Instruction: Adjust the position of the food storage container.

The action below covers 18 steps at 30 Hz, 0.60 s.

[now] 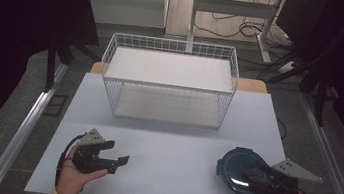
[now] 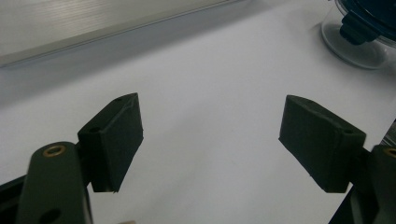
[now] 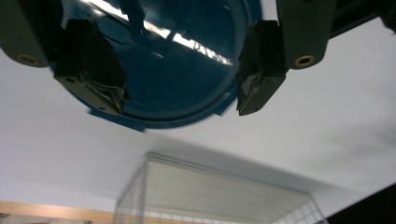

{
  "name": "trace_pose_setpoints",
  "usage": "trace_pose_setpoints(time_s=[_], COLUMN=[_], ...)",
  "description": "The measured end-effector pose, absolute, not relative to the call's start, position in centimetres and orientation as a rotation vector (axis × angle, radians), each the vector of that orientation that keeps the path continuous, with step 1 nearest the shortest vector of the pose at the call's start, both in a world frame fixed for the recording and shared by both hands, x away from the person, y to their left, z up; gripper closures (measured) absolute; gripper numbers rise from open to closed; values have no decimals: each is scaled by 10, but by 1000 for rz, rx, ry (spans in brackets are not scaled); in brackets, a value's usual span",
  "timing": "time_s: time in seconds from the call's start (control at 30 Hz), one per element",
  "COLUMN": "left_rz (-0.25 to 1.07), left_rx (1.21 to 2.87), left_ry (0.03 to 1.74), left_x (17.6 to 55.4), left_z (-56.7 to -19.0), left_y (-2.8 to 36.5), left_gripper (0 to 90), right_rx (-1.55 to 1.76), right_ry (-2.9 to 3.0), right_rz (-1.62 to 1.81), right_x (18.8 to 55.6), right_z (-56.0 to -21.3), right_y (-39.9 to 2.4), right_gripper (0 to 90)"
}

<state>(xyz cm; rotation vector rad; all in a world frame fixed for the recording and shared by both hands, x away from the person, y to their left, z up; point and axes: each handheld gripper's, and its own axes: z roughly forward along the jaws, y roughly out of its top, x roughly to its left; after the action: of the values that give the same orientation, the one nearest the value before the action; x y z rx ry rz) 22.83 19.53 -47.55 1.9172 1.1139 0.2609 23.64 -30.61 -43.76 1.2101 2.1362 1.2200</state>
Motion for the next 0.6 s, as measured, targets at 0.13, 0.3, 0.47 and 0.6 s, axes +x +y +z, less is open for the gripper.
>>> trace_pose_setpoints(time_s=[0.13, 0.3, 0.47, 0.6], left_rz=[271, 277, 285, 293], left_rx=[1917, 1913, 1923, 1926], left_ry=[1119, 1133, 1132, 1127], left_x=[229, 230, 230, 230], left_z=[-476, -477, -478, -478], left_y=[198, 200, 200, 199], left_gripper=[209, 209, 209, 209], right_rx=[1255, 1305, 1322, 1350], right_ry=[2118, 2100, 2094, 2090], right_rz=[1151, 1052, 986, 916], right_x=[236, 235, 232, 231], right_z=[-437, -436, -439, -443], right_y=[-319, -337, -354, -365], right_gripper=[413, 578, 773, 878])
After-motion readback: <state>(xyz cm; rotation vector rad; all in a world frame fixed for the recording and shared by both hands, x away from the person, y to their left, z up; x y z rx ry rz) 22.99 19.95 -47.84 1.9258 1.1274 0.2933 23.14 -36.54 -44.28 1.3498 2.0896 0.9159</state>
